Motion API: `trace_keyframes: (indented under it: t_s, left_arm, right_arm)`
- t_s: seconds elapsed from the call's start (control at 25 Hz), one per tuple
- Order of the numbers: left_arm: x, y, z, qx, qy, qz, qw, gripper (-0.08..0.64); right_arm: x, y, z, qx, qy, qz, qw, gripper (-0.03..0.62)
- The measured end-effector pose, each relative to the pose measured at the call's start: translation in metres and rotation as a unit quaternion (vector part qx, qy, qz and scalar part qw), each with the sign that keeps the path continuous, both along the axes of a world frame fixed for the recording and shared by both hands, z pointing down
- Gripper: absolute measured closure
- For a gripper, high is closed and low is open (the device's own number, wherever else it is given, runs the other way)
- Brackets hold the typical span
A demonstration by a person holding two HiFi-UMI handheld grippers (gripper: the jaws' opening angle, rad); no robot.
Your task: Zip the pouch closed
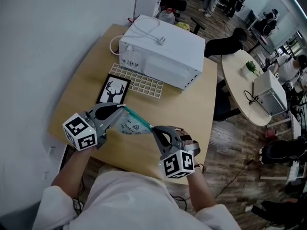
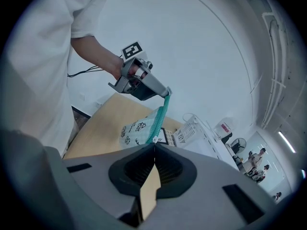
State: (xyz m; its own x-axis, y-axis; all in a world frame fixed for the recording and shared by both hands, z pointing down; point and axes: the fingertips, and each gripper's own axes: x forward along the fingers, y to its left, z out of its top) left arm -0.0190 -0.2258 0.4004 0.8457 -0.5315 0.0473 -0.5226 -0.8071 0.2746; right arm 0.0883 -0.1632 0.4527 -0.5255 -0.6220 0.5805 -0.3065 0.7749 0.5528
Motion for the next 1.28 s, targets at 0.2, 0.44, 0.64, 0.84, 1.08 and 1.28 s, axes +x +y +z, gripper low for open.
trace_keyframes:
  t_s: [0.2, 0.44, 0.64, 0.84, 1.08, 1.28]
  left_arm:
    - [0.004, 0.002, 0.001, 0.002, -0.002, -0.004, 1.0, 0.537]
    - [-0.006, -0.001, 0.003, -0.003, 0.002, -0.02, 0.9998, 0.535]
    - [-0.004, 0.001, 0.005, -0.002, -0.001, -0.021, 0.9998, 0.537]
    - [-0.006, 0.0, 0.007, -0.005, 0.002, -0.029, 0.9996, 0.535]
    - [-0.009, -0.001, 0.006, -0.001, 0.002, -0.035, 0.9994, 0.535]
    - [-0.004, 0.002, 0.011, -0.003, -0.002, -0.032, 0.9995, 0.535]
  right_arm:
    - [0.005, 0.001, -0.001, 0.0, -0.002, 0.006, 1.0, 0.591]
    - [0.02, 0.004, 0.004, -0.006, 0.004, 0.019, 1.0, 0.591]
    - [0.022, 0.007, 0.004, -0.008, -0.005, 0.025, 1.0, 0.591]
    - [0.027, 0.01, 0.005, -0.012, -0.008, 0.033, 0.999, 0.591]
    - [0.026, 0.009, 0.004, -0.012, -0.014, 0.036, 0.999, 0.589]
    - [0.031, 0.013, 0.008, -0.02, -0.022, 0.046, 0.998, 0.591]
